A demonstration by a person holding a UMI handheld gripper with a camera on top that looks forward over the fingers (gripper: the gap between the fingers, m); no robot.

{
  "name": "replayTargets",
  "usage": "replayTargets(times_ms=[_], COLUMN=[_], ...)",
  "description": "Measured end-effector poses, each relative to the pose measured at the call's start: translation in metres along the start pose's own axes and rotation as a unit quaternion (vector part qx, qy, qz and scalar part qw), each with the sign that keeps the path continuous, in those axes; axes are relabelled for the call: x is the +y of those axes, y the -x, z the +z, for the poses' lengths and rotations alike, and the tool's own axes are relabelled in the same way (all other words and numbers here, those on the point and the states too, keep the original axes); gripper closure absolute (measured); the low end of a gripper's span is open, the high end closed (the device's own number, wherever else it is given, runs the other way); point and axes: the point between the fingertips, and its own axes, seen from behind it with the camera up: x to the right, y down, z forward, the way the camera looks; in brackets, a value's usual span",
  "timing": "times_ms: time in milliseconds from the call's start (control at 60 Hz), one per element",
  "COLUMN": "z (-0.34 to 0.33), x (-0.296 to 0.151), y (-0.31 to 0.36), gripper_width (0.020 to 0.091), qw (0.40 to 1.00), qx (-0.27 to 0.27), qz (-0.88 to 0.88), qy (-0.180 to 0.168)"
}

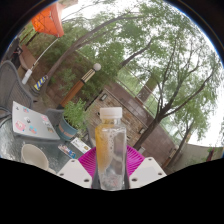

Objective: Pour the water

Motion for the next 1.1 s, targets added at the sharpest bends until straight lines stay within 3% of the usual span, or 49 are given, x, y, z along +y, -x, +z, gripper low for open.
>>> replayTargets(times_ms=[183,200,517,550,717,867,983,1100], z=[0.013,0.007,0.017,0.015,0.014,0.009,-0.011,-0.045], x=[0.068,0.082,0.15,0.146,0.148,0.15,0.142,0.137], y=[0.05,0.064,0.098,0.096,0.096,0.093,0.079,0.065], gripper_width=[0.0737,0.0737,0.0736,0.0738,0.0736,0.0565,0.0259,0.0271], qw=[0.935,0.925,0.916,0.92,0.918,0.918,0.915,0.912], qx=[-0.086,-0.077,-0.124,-0.123,-0.124,-0.126,-0.112,-0.103], qz=[0.339,0.369,0.373,0.367,0.373,0.365,0.374,0.38], qy=[0.052,0.043,0.083,0.066,0.063,0.085,0.097,0.115])
